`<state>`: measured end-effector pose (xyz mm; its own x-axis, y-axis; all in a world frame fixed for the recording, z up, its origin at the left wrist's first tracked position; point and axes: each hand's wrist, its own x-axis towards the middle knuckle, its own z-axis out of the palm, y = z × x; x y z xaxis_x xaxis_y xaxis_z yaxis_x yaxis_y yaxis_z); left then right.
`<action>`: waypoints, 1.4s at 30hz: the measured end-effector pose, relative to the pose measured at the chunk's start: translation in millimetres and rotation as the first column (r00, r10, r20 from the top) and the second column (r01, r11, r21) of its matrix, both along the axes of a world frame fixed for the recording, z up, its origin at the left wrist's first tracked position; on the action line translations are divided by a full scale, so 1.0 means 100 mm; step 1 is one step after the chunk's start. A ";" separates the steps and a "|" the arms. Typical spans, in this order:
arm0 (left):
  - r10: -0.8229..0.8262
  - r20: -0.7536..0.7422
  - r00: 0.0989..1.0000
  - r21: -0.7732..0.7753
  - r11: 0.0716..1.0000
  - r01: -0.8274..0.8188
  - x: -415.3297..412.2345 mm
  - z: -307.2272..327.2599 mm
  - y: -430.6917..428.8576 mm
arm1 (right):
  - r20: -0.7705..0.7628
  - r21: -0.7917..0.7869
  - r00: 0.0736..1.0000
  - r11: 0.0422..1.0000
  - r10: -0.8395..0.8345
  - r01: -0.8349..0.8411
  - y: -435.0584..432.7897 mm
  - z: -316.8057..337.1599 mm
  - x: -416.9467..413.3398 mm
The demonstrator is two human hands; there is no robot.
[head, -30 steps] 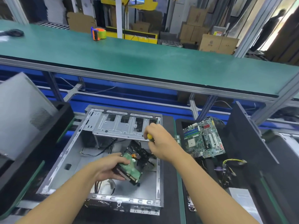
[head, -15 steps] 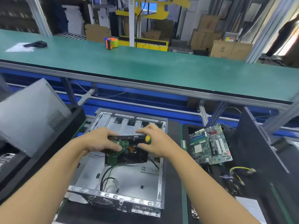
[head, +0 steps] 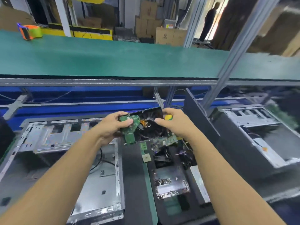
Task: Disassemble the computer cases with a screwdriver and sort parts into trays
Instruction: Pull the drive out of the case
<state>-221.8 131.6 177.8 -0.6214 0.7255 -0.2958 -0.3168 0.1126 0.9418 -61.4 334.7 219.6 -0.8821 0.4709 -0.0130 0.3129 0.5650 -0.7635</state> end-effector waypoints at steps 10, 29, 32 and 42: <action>-0.199 -0.073 0.977 -0.204 0.962 0.180 0.54 -0.62 1.07 | 0.075 0.092 0.952 0.952 -0.298 0.291 0.44 -0.34 0.79; -0.969 -0.191 0.156 -0.979 0.200 0.046 1.92 -1.75 1.28 | 0.139 0.180 0.722 0.734 -0.678 0.655 0.80 -0.35 1.52; -0.924 -0.322 0.208 -0.931 0.348 0.106 1.87 -1.77 1.36 | 0.135 0.255 0.705 0.712 -0.696 0.654 0.78 -0.42 1.49; -0.355 -0.108 0.929 -0.463 0.845 0.269 1.80 -1.64 1.87 | 0.270 0.207 0.660 0.711 -0.701 0.672 0.59 -0.92 1.39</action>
